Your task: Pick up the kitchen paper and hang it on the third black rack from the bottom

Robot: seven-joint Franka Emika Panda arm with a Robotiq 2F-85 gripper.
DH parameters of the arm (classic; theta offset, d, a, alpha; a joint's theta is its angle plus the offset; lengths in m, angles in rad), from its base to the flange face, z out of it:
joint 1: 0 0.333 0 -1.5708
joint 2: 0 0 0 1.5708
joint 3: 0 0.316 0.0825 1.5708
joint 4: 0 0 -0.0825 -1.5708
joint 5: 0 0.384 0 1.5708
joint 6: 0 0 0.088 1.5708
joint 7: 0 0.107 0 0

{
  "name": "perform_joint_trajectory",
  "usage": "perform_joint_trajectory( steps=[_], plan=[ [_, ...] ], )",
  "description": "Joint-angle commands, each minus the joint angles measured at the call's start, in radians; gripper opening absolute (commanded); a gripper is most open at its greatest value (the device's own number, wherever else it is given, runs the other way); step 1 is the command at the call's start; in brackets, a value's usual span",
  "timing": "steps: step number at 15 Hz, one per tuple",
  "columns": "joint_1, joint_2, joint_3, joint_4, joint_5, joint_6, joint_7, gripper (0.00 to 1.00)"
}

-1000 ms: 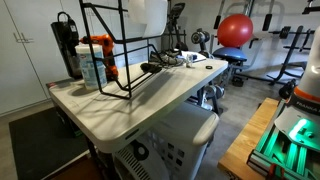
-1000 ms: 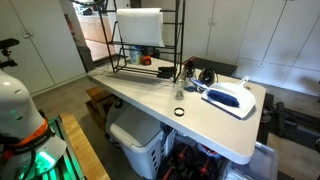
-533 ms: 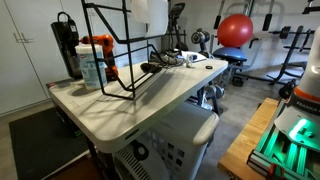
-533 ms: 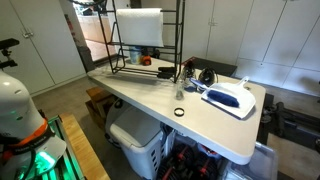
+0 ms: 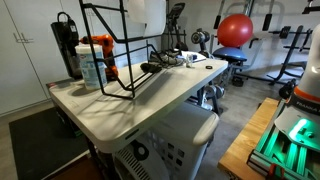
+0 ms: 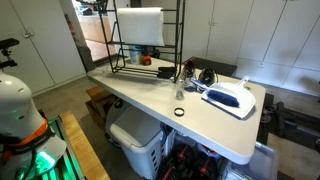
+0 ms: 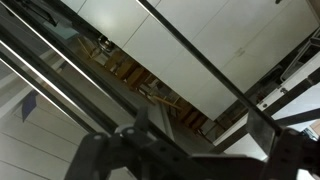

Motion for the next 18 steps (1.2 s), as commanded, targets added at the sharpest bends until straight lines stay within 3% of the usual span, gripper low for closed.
perform_joint_trajectory(
  steps=[1, 5, 6, 11, 16, 18],
  plan=[
    [0.074, 0.038, -0.068, 0.076, 0.004, 0.05, -0.02, 1.0],
    [0.184, 0.065, -0.145, 0.136, 0.007, 0.109, -0.029, 1.0],
    [0.116, 0.041, -0.101, 0.065, 0.007, 0.068, -0.004, 1.0],
    [0.158, 0.059, -0.129, 0.086, 0.007, 0.088, -0.004, 1.0],
    [0.16, 0.059, -0.131, 0.087, 0.007, 0.089, -0.004, 1.0],
    [0.13, 0.065, -0.127, 0.07, 0.039, 0.114, -0.061, 1.0]
  ],
)
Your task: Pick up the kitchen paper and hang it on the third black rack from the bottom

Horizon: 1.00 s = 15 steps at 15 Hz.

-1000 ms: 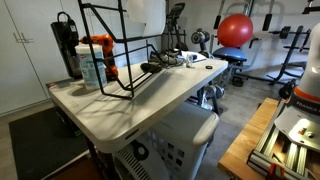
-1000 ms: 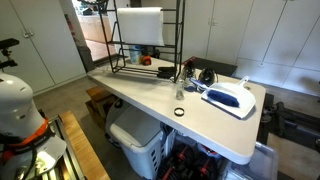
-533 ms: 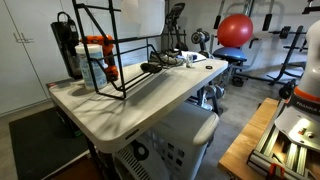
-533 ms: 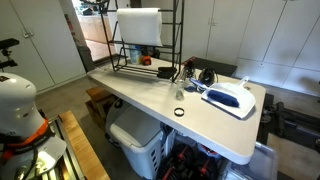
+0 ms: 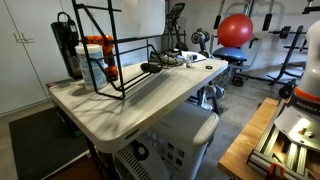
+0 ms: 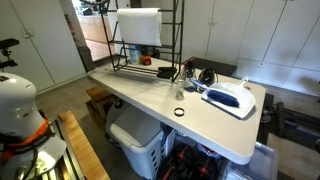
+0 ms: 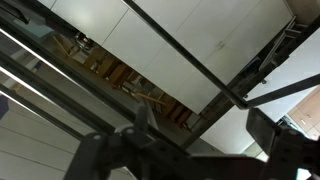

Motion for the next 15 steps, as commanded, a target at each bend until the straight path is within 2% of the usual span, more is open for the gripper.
perform_joint_trajectory(
  steps=[1, 7, 9, 15],
  plan=[
    [-0.047, 0.007, 0.005, -0.026, 0.056, 0.032, -0.097, 1.0],
    [-0.153, 0.016, 0.015, -0.115, 0.251, 0.101, -0.351, 1.0],
    [-0.175, 0.006, 0.022, -0.148, 0.296, 0.125, -0.397, 1.0],
    [-0.179, -0.092, 0.058, -0.193, 0.338, 0.217, -0.356, 1.0]
  ],
)
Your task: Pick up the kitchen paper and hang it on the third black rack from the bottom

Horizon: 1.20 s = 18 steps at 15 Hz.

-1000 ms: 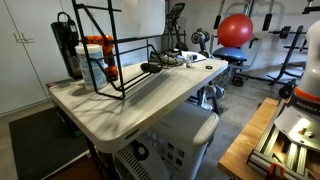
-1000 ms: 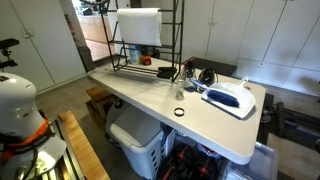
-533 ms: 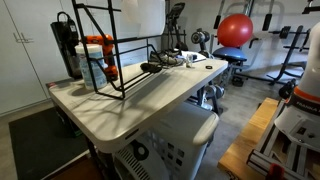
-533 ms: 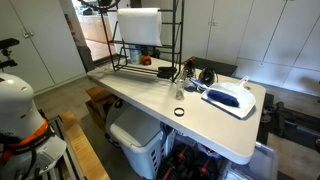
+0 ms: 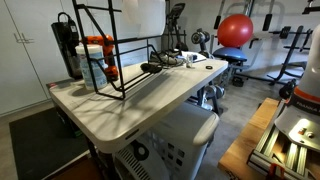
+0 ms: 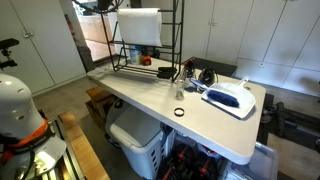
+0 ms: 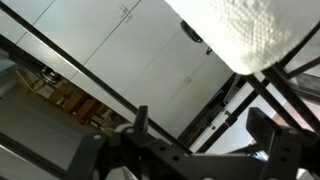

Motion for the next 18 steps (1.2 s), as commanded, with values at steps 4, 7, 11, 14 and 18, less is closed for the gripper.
perform_joint_trajectory(
  steps=[4, 7, 11, 14, 18],
  plan=[
    [-0.124, -0.214, 0.083, -0.226, 0.297, 0.053, -0.189, 1.0],
    [-0.196, -0.325, 0.12, -0.307, 0.33, 0.056, -0.142, 1.0],
    [-0.428, -0.457, 0.256, -0.409, 0.337, 0.092, -0.053, 1.0],
    [-0.642, -0.571, 0.365, -0.48, 0.3, 0.101, 0.066, 1.0],
    [-0.716, -0.566, 0.38, -0.462, 0.306, 0.154, 0.084, 1.0]
  ],
)
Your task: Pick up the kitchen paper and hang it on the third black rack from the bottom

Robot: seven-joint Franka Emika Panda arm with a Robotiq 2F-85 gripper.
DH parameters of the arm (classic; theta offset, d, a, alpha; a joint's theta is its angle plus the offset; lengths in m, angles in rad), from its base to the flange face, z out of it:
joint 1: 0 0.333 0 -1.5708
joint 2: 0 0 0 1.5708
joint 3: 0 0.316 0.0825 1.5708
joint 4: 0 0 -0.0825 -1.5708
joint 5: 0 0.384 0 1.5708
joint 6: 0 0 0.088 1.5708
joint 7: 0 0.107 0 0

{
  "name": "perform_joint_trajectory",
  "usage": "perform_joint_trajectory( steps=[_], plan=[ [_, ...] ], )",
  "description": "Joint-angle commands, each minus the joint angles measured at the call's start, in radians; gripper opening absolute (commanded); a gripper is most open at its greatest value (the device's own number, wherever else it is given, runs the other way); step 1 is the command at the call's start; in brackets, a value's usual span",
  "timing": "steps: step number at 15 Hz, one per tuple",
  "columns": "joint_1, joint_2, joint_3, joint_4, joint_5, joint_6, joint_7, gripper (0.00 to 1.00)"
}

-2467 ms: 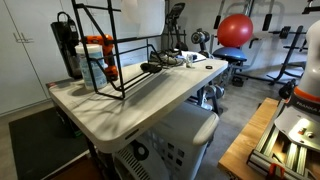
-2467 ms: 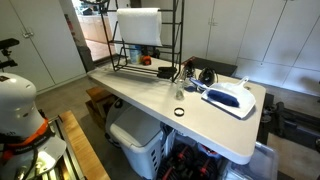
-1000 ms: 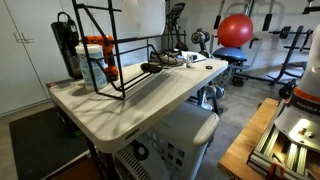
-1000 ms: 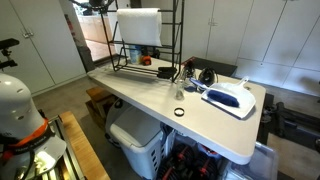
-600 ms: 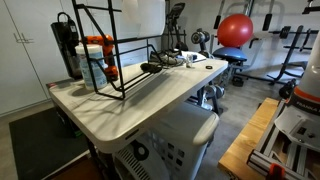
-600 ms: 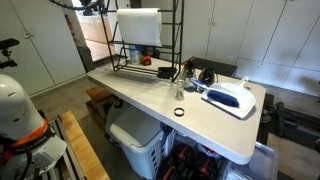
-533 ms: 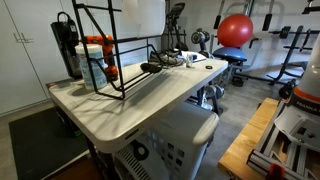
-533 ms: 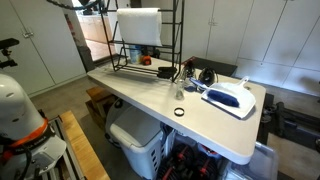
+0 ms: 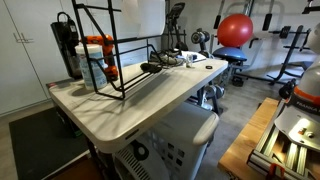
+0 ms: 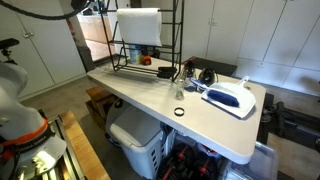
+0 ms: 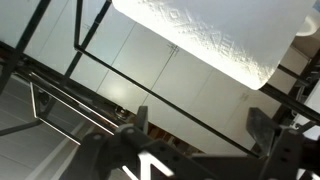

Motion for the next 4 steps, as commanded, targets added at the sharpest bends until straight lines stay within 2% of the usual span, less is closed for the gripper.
perform_joint_trajectory(
  steps=[1, 4],
  plan=[
    [-0.034, -0.021, 0.009, -0.006, -0.001, 0.019, 0.013, 1.0],
    [-0.053, -0.044, 0.018, -0.014, -0.002, 0.025, 0.024, 1.0]
  ],
)
